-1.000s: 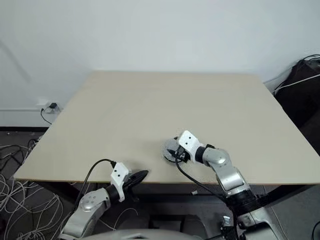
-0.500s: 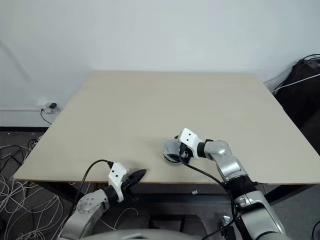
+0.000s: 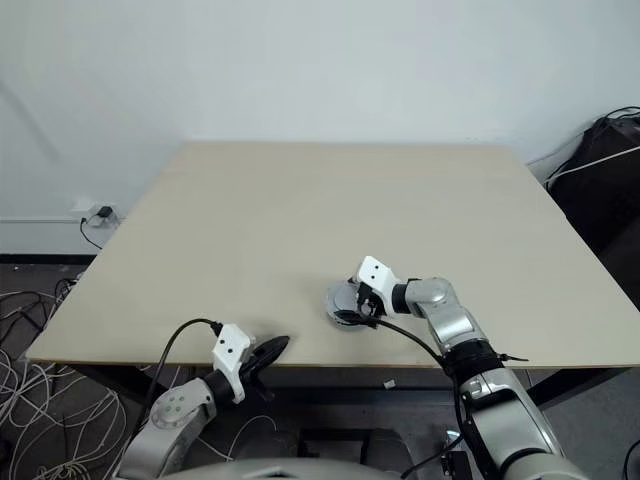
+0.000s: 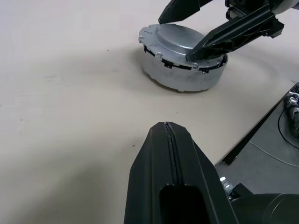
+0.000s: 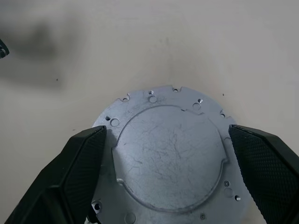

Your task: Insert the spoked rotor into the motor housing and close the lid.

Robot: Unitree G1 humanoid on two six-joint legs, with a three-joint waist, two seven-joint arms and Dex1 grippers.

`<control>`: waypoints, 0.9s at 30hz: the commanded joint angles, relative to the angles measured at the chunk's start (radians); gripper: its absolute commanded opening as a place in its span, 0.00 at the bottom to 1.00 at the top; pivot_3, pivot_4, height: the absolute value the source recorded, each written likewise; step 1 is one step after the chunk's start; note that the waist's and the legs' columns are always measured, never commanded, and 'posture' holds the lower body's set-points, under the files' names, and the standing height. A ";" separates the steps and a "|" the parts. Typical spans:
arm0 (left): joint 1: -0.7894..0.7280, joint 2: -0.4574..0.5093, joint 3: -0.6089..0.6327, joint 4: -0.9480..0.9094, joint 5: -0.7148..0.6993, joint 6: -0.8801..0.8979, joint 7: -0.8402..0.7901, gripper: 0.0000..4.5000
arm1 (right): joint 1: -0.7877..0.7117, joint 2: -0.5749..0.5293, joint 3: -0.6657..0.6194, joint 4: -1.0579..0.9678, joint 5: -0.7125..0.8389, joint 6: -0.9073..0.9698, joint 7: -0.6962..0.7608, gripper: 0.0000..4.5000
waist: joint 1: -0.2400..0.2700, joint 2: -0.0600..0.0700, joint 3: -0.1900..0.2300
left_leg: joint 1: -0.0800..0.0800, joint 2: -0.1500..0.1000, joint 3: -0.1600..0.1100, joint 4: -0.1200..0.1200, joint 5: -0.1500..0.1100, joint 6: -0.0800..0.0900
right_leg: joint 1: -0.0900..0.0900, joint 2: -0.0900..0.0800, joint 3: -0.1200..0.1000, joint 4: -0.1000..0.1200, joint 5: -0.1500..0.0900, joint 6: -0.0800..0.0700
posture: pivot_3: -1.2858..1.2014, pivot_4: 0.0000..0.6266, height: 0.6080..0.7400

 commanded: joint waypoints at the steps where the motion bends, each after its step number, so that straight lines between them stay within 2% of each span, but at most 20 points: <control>1: -0.006 0.004 0.004 -0.048 -0.003 -0.001 0.003 0.00 | -0.022 -0.004 -0.008 -0.005 -0.001 0.019 0.010 0.96 | 0.000 0.000 0.000 | 0.000 0.000 0.000 0.000 0.000 0.000 | 0.000 0.000 0.000 0.000 0.000 0.000 | 0.52 0.00 1.00; 5: -0.006 0.003 0.003 -0.048 -0.002 0.001 0.004 0.00 | -0.018 -0.006 -0.016 -0.021 0.009 0.043 0.016 0.73 | 0.000 0.001 0.000 | 0.000 0.000 0.000 0.000 0.000 0.000 | 0.000 0.000 0.000 0.000 0.000 0.000 | 0.52 0.00 1.00; 17: -0.014 0.002 -0.001 -0.040 -0.004 0.000 -0.005 0.00 | 0.006 -0.029 -0.052 -0.123 0.065 0.137 0.035 0.73 | 0.002 0.002 0.000 | -0.001 0.000 0.000 0.000 0.000 0.000 | -0.001 0.000 0.000 0.000 0.000 0.000 | 0.52 0.00 1.00; 27: -0.014 0.003 -0.003 -0.037 -0.006 -0.002 -0.008 0.00 | 0.031 -0.044 -0.023 -0.157 0.049 0.159 0.039 0.73 | 0.002 0.002 0.000 | -0.001 0.000 0.000 -0.001 0.000 0.000 | -0.001 0.000 0.000 0.000 0.000 0.000 | 0.52 0.00 1.00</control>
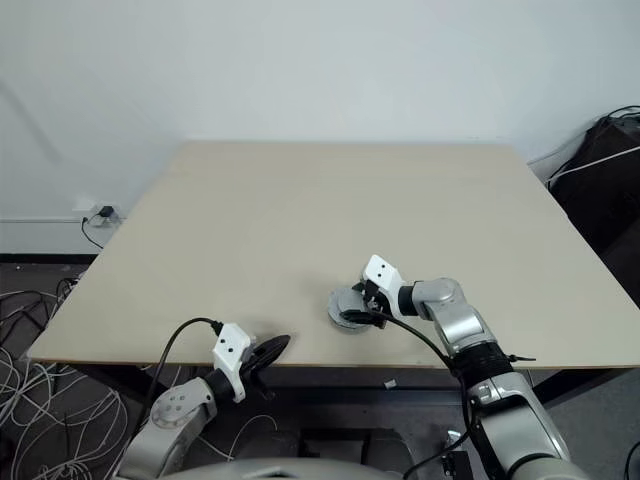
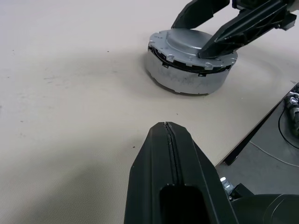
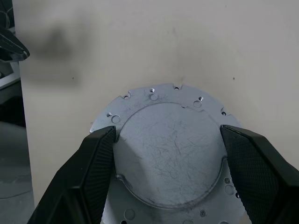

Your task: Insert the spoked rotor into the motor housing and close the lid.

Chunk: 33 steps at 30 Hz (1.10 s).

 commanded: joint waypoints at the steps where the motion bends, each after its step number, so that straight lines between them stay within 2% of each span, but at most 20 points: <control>1: -0.010 0.004 0.000 -0.037 -0.006 -0.005 -0.007 0.00 | -0.002 -0.006 -0.004 -0.048 0.001 -0.001 -0.003 0.73 | 0.000 0.000 0.000 | 0.000 0.000 0.000 0.000 0.000 0.000 | 0.000 0.000 0.000 0.000 0.000 0.000 | 0.52 0.00 1.00; 11: -0.005 0.004 -0.001 -0.038 -0.006 -0.004 -0.007 0.00 | 0.008 0.013 -0.001 -0.040 -0.022 0.021 -0.058 0.73 | 0.000 0.000 0.000 | 0.000 0.000 0.000 0.000 0.000 0.000 | 0.000 0.000 0.000 0.000 0.000 0.000 | 0.52 0.00 1.00; 33: -0.007 0.002 -0.002 -0.033 -0.004 -0.005 -0.006 0.00 | 0.004 -0.007 0.047 -0.023 -0.068 0.037 -0.071 0.73 | -0.001 0.000 -0.001 | 0.001 0.000 0.000 0.000 0.000 0.000 | 0.001 0.000 0.000 0.000 0.000 0.000 | 0.52 0.00 1.00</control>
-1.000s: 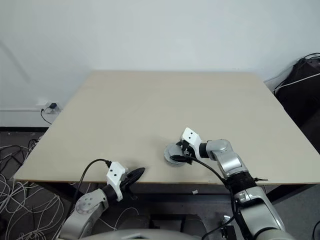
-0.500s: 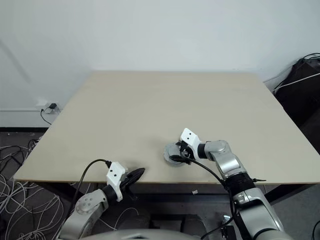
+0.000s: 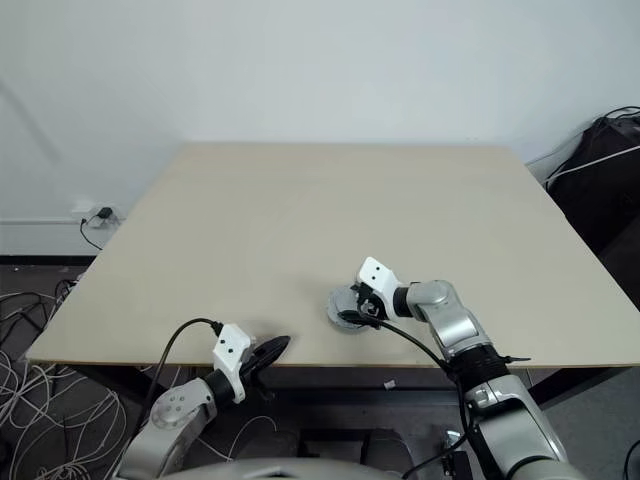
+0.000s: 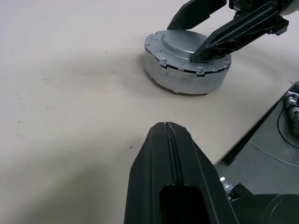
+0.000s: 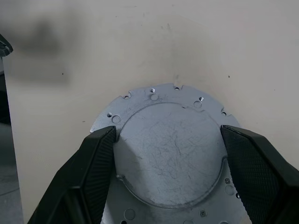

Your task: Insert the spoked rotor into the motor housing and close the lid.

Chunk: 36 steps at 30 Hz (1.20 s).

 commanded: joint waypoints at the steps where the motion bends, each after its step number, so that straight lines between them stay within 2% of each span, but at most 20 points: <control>1: -0.010 0.002 -0.002 -0.033 -0.004 -0.005 -0.005 0.00 | -0.006 -0.019 0.020 0.009 -0.032 0.020 0.004 0.73 | 0.000 0.000 0.000 | 0.000 0.000 0.000 0.000 0.000 0.000 | 0.000 0.000 0.000 0.000 0.000 0.000 | 0.52 0.00 1.00; 28: -0.015 -0.003 -0.002 -0.026 -0.004 -0.014 -0.006 0.00 | -0.023 -0.060 0.057 0.035 -0.057 0.021 0.037 0.73 | 0.010 0.001 -0.001 | 0.000 0.000 0.000 0.000 0.000 0.000 | 0.000 0.000 0.000 0.000 0.000 0.000 | 0.52 0.00 1.00; 36: -0.036 -0.039 0.018 -0.007 -0.019 -0.120 -0.001 0.00 | -0.018 -0.060 0.061 0.034 -0.059 0.022 0.039 0.73 | 0.011 0.001 -0.001 | 0.000 0.000 0.000 0.000 0.000 0.000 | 0.000 0.000 0.000 -0.001 0.000 0.000 | 0.52 0.00 1.00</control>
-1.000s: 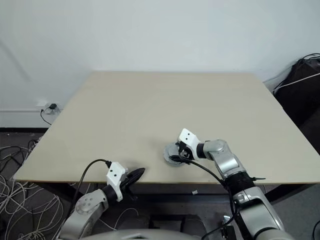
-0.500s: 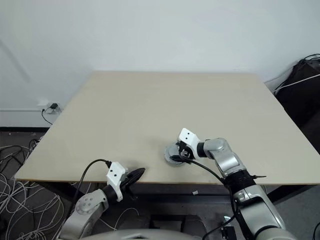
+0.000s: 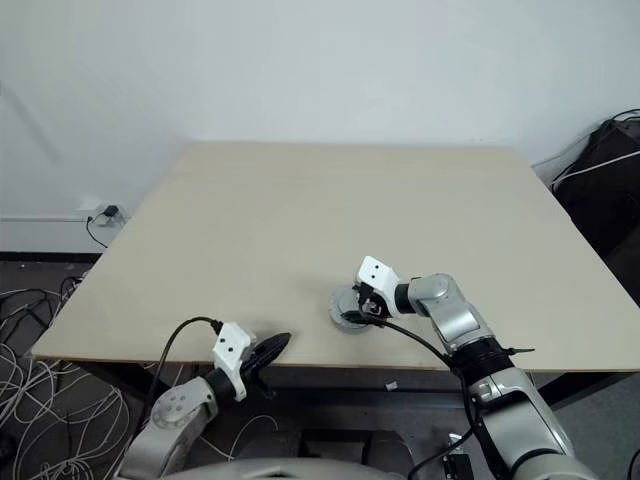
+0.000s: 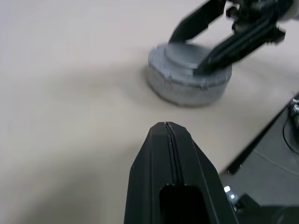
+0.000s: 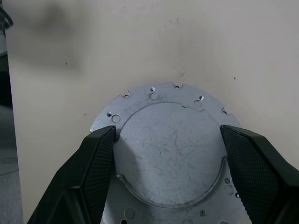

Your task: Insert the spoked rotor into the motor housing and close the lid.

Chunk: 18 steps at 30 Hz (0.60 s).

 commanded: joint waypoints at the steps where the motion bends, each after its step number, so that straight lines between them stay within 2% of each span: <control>1: -0.027 -0.021 0.017 -0.007 -0.019 -0.074 -0.001 0.00 | 0.018 -0.024 0.023 0.029 -0.041 0.015 0.000 0.73 | 0.000 0.000 0.000 | 0.000 0.000 0.000 0.000 0.000 0.000 | 0.000 0.000 0.000 0.000 0.000 0.000 | 0.52 0.00 1.00; 11: -0.041 -0.044 0.033 0.009 -0.060 -0.172 -0.030 0.00 | 0.021 -0.031 0.032 0.025 -0.051 0.020 -0.002 0.73 | 0.002 0.000 -0.001 | 0.000 0.000 0.000 0.000 0.000 0.000 | 0.000 0.000 0.000 0.000 0.000 0.000 | 0.52 0.00 1.00; 18: -0.042 -0.041 0.029 0.016 -0.062 -0.169 -0.039 0.00 | 0.018 -0.043 0.051 0.027 -0.078 0.022 -0.012 0.73 | 0.003 0.000 -0.002 | 0.000 0.000 0.000 0.000 0.000 0.001 | 0.000 0.000 0.000 0.000 0.000 0.000 | 0.52 0.00 1.00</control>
